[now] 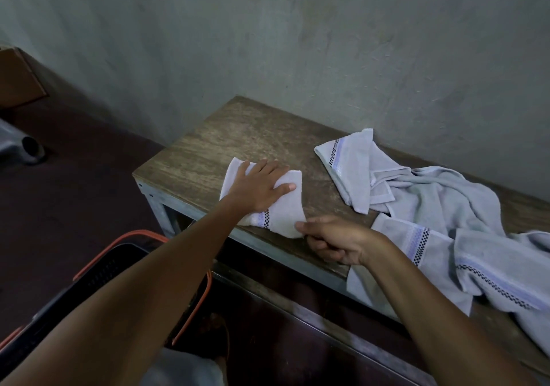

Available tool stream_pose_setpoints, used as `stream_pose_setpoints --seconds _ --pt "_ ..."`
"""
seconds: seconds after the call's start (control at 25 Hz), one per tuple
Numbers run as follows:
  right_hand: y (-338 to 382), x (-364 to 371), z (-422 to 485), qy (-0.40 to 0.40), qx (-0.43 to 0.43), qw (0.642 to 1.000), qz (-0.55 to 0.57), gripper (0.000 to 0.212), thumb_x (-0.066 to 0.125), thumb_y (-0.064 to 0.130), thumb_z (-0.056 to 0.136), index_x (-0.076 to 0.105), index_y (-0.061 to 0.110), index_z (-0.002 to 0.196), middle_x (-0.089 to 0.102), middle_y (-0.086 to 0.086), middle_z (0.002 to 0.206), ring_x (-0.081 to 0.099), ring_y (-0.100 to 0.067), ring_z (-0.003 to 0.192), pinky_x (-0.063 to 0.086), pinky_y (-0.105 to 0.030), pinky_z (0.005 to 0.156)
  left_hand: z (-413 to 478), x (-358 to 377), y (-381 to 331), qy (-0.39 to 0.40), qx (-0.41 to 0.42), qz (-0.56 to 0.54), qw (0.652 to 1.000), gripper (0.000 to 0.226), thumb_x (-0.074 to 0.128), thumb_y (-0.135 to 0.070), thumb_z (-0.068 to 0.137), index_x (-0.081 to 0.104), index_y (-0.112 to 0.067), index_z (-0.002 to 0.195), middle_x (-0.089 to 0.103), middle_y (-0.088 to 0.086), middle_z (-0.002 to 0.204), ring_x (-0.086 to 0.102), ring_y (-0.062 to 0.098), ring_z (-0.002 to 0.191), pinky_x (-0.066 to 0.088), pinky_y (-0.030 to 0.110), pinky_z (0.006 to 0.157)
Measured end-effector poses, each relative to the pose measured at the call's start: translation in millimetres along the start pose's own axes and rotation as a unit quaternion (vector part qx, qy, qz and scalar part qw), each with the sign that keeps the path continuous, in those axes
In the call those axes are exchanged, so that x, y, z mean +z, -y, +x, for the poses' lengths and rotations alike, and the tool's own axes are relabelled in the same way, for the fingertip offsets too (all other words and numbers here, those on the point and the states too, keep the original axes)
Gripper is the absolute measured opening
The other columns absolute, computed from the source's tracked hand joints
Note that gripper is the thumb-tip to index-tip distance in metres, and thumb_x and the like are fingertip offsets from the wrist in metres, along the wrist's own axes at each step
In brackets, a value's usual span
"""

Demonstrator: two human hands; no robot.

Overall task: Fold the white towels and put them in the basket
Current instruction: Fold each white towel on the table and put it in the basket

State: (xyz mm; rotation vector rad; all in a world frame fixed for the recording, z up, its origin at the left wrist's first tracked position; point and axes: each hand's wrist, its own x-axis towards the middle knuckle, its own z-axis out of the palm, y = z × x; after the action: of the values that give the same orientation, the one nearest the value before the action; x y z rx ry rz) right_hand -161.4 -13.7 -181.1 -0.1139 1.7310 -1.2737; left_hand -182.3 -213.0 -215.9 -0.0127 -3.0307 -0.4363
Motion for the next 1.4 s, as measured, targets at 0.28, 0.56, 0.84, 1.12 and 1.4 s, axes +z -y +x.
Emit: stream_pose_setpoints --seconds 0.28,0.56,0.84,1.12,1.4 --pt "10 -3 -1 -0.075 -0.031 0.995 -0.052 0.028 0.061 0.022 0.089 0.048 0.014 0.066 0.038 0.0 0.048 0.03 -0.008 0.028 0.013 -0.011 0.029 1 1 -2 0.002 -0.011 0.005 1.0 0.058 0.023 -0.059 0.094 0.021 -0.033 0.146 0.022 -0.008 0.155 0.008 0.014 0.145 0.002 0.048 0.114" --pt "13 -23 -23 -0.273 -0.104 0.947 -0.136 0.026 0.057 0.024 0.091 0.054 0.014 0.068 0.052 0.003 0.049 0.048 -0.013 0.036 0.035 -0.019 0.043 5 2 -7 0.008 -0.016 -0.011 1.0 0.053 0.023 -0.052 0.096 0.029 -0.027 0.142 0.024 -0.002 0.154 0.013 0.019 0.144 0.003 0.052 0.114" --pt "42 46 60 -0.341 -0.201 0.81 -0.433 0.049 0.028 0.041 0.098 0.035 0.015 0.139 0.037 -0.006 0.148 0.031 -0.022 0.138 0.024 -0.046 0.113 -39 -15 20 0.016 -0.088 0.057 0.994 0.056 0.014 -0.039 0.1 0.012 -0.012 0.149 0.004 0.004 0.159 -0.001 0.019 0.146 -0.003 0.055 0.113" --pt "22 27 81 -0.31 -0.14 0.77 -0.541 0.064 0.012 0.051 0.097 0.003 0.017 0.151 -0.002 0.001 0.16 -0.004 -0.016 0.147 -0.005 -0.048 0.117 -40 -5 28 -0.018 -0.096 -0.006 0.995 0.06 0.025 -0.042 0.098 0.01 -0.015 0.15 0.006 -0.001 0.159 -0.002 0.013 0.146 -0.003 0.051 0.116" --pt "27 34 75 -0.31 -0.175 0.741 -0.57 0.065 0.014 0.053 0.097 0.004 0.018 0.151 -0.005 -0.001 0.16 -0.007 -0.016 0.147 -0.003 -0.047 0.119 -57 -8 30 -0.029 -0.089 -0.001 0.996 0.063 0.021 -0.048 0.098 0.006 -0.016 0.15 -0.002 0.0 0.159 -0.005 0.012 0.146 -0.003 0.05 0.116"
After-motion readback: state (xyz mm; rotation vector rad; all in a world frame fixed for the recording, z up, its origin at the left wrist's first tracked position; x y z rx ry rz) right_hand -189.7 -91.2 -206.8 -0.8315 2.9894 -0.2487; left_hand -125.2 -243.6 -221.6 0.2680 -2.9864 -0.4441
